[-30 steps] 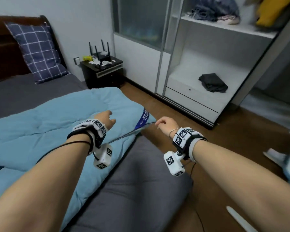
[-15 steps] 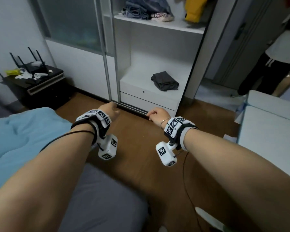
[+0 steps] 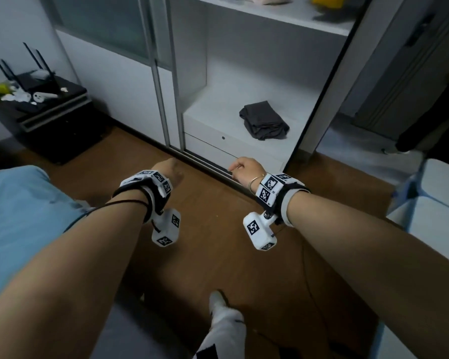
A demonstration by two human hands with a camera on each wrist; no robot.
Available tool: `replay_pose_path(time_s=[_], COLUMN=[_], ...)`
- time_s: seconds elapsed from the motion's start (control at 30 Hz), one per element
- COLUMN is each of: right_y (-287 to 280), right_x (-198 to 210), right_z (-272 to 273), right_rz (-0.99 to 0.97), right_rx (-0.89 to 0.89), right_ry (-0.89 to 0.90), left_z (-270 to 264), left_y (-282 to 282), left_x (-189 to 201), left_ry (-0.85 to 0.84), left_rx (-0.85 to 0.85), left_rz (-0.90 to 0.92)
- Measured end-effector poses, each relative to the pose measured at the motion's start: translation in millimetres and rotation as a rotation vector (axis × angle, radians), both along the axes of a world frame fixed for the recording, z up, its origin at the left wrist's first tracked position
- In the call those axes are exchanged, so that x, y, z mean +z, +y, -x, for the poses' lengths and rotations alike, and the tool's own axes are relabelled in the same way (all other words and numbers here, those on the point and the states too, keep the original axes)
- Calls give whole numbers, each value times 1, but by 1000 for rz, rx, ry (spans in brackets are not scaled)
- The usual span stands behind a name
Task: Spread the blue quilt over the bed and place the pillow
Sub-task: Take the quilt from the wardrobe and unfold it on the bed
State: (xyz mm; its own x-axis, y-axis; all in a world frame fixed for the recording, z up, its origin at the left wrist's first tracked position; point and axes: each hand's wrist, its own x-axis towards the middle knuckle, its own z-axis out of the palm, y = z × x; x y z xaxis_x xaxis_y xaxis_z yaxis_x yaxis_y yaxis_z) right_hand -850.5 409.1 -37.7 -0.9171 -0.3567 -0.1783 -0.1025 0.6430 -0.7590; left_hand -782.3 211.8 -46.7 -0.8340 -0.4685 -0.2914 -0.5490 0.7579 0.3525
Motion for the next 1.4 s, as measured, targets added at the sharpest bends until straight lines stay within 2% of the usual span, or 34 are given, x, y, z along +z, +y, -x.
replay_pose_path(time_s=[0.13,0.33,0.47,0.63,0.8,1.0,1.17,1.3,1.4], right_y=[-60,-194,-286,-417,-550,-664,-693,-695,-699], right_x=[-5,-4,-10,-23,-40,-65,-98,-134,-168], right_z=[71,156,179,177,144,68,-31,-98,-130], right_rz=[-14,-28,-67,-60,-87,-153,-212,-261,-329], right_rx=[90,282,433,723,1052,1513,1914,2182,2314], right_ry=[3,-5,-6,8,52,99,147,368,483], left_z=[55,114,106,41,-45,-122,-178,-206,-212], left_y=[-56,-168,-241,-331,-383,-367,-304,-266,-259], left_x=[-8,-4,-6,-31,-60,-79,-114,-153,-181], left_ry=[-6,8,-25,-44,-65,-9,-2,5,96], left_rx=[95,271,441,732,1192,1686,2086,2330,2469], left_rz=[-17,-17,-21,-35,-78,-103,-194,-264,-360])
